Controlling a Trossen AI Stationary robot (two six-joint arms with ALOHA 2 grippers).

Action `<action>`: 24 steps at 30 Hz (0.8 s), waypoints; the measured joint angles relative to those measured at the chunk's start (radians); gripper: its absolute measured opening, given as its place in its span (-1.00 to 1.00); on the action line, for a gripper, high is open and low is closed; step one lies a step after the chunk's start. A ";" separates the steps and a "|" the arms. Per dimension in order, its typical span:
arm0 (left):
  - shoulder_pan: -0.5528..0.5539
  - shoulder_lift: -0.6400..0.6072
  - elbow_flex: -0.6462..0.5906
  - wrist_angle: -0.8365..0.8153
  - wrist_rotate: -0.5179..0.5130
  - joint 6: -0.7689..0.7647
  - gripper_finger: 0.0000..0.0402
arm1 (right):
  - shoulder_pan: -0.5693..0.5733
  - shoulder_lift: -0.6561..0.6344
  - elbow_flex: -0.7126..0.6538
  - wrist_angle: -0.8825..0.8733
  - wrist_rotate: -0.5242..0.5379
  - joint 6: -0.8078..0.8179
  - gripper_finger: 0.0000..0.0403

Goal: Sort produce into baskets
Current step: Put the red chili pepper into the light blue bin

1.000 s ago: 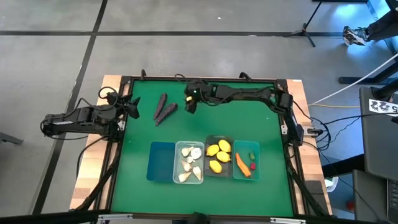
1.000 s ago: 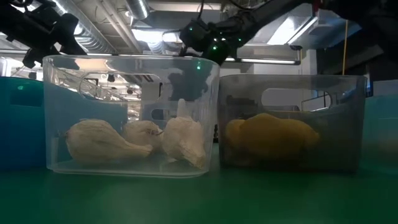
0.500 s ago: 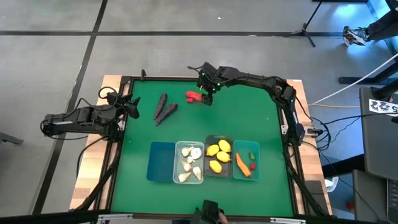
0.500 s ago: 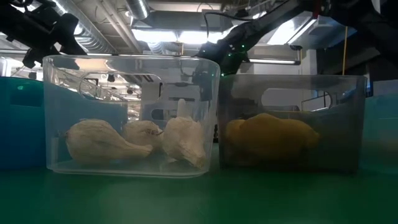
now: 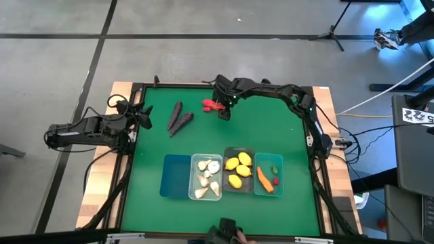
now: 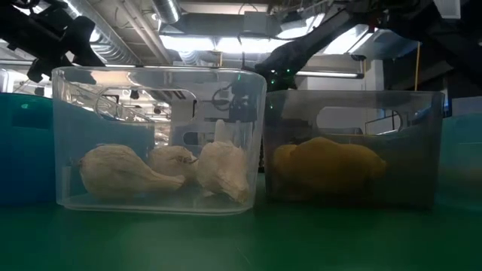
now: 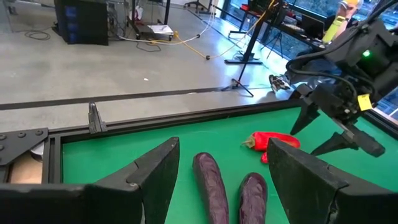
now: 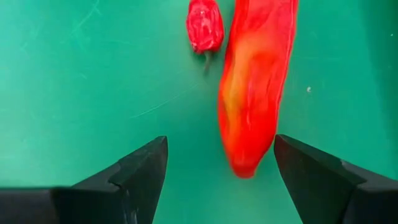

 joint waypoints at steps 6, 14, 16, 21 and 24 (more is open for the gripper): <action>0.000 0.000 0.000 0.000 0.000 0.000 0.18 | -0.023 0.002 0.001 0.032 0.037 -0.013 0.45; 0.000 0.070 0.000 0.211 0.064 0.118 0.18 | -0.024 -0.039 0.000 -0.073 -0.006 -0.016 0.45; 0.000 0.122 0.000 0.322 0.139 0.193 0.18 | -0.024 -0.074 0.000 -0.090 -0.056 -0.016 0.45; 0.007 0.327 0.000 0.626 0.277 0.397 0.18 | -0.019 -0.189 0.000 -0.133 -0.145 -0.018 0.45; 0.067 0.461 0.036 0.674 0.276 0.425 0.18 | -0.019 -0.280 0.000 -0.204 -0.156 -0.018 0.45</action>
